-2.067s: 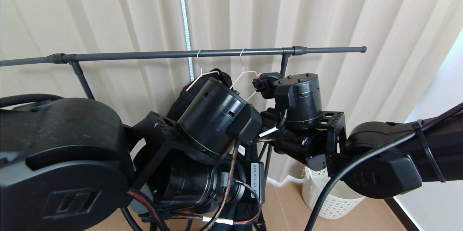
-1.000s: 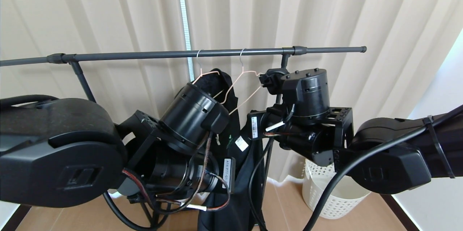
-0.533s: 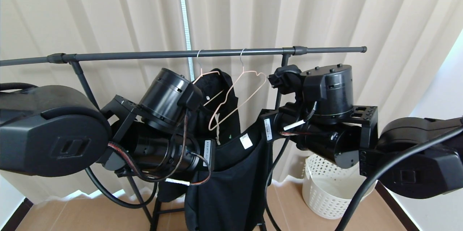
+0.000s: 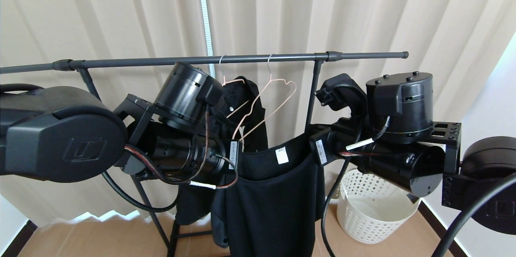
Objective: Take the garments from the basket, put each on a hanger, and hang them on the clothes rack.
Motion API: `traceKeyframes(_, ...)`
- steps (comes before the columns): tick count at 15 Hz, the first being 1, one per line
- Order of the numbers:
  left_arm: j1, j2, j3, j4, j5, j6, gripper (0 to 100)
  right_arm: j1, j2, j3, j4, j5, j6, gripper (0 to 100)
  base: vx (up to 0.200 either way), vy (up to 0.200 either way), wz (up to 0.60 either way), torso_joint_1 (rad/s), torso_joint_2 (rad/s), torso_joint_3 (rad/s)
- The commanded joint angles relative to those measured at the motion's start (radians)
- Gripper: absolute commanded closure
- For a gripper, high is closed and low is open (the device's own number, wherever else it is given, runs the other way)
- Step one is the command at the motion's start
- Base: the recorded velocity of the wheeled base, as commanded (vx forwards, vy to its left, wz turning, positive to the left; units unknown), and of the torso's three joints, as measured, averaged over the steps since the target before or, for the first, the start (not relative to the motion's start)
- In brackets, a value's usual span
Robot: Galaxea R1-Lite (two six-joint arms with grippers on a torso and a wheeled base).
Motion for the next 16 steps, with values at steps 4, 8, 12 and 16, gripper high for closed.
traceKeyframes(4, -0.001, 0.005, 0.0, -0.008, -0.002, 0.037, 100, -0.001, -0.016, 0.02, -0.003, 0.0, -0.023, 100, 0.0, 0.0, 0.0, 0.0, 0.0, 0.0)
traceKeyframes(8, -0.018, -0.02, 0.029, -0.008, 0.0, 0.042, 0, -0.003, -0.013, 0.022, -0.004, 0.0, -0.033, 100, 0.0, 0.0, 0.0, 0.0, 0.0, 0.0)
traceKeyframes(12, -0.023, -0.074, 0.087, -0.008, 0.0, 0.048, 0, -0.035, -0.01, 0.017, -0.009, 0.001, -0.036, 100, 0.0, 0.0, 0.0, 0.0, 0.0, 0.0)
traceKeyframes(16, -0.032, -0.172, 0.201, -0.05, -0.003, 0.079, 0, -0.059, -0.012, 0.019, -0.015, 0.001, -0.059, 100, 0.0, 0.0, 0.0, 0.0, 0.0, 0.0)
